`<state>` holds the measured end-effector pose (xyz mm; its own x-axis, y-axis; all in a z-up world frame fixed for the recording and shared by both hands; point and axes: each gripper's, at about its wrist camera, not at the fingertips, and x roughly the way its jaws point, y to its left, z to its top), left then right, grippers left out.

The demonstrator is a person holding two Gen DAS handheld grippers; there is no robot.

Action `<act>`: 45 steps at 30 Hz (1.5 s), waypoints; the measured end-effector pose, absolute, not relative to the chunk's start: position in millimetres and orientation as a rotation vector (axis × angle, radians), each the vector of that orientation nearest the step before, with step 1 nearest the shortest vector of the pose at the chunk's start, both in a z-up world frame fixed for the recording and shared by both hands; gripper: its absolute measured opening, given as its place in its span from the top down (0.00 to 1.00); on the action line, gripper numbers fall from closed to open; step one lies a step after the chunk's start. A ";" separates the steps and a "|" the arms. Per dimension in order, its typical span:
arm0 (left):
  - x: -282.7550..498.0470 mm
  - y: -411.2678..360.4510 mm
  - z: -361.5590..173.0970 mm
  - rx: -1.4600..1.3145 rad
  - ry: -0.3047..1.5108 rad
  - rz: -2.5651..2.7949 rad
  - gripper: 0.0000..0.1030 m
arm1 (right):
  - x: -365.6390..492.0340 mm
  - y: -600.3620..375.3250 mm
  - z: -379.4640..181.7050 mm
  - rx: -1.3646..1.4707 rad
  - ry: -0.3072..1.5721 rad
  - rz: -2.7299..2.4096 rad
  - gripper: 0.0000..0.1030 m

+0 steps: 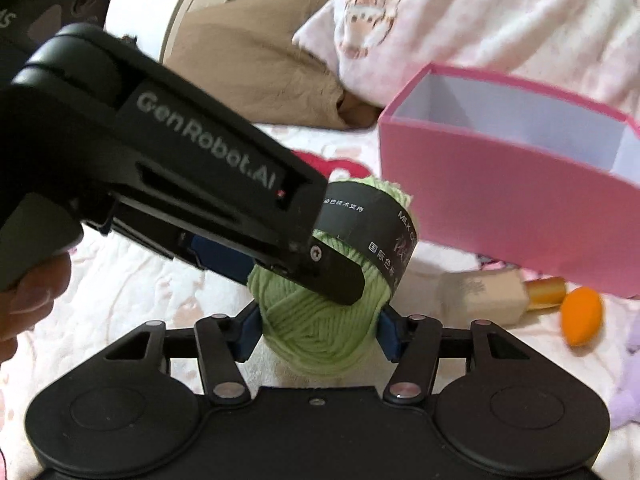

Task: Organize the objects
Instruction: 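Close the left tool around the green yarn ball and lift, then carry the yarn ball with the left tool into the pink box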

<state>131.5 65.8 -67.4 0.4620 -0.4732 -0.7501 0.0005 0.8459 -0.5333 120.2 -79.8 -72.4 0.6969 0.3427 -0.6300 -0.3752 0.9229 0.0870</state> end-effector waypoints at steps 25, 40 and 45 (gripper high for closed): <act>215.6 -26.3 113.1 -0.253 0.952 -0.457 0.50 | 161.5 -177.6 96.9 -0.029 0.447 0.347 0.39; 297.8 -13.7 24.6 -0.374 1.046 -0.450 0.50 | 258.1 -201.8 54.5 0.053 0.590 0.420 0.46; 311.5 -17.5 -2.8 -0.370 1.066 -0.453 0.50 | 276.6 -204.8 35.8 0.084 0.625 0.404 0.47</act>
<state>311.5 -17.5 -2.8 0.4076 -0.5231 -0.7485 0.1749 0.8492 -0.4982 276.6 -204.8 35.8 0.7357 0.3922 -0.5522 -0.3423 0.9188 0.1966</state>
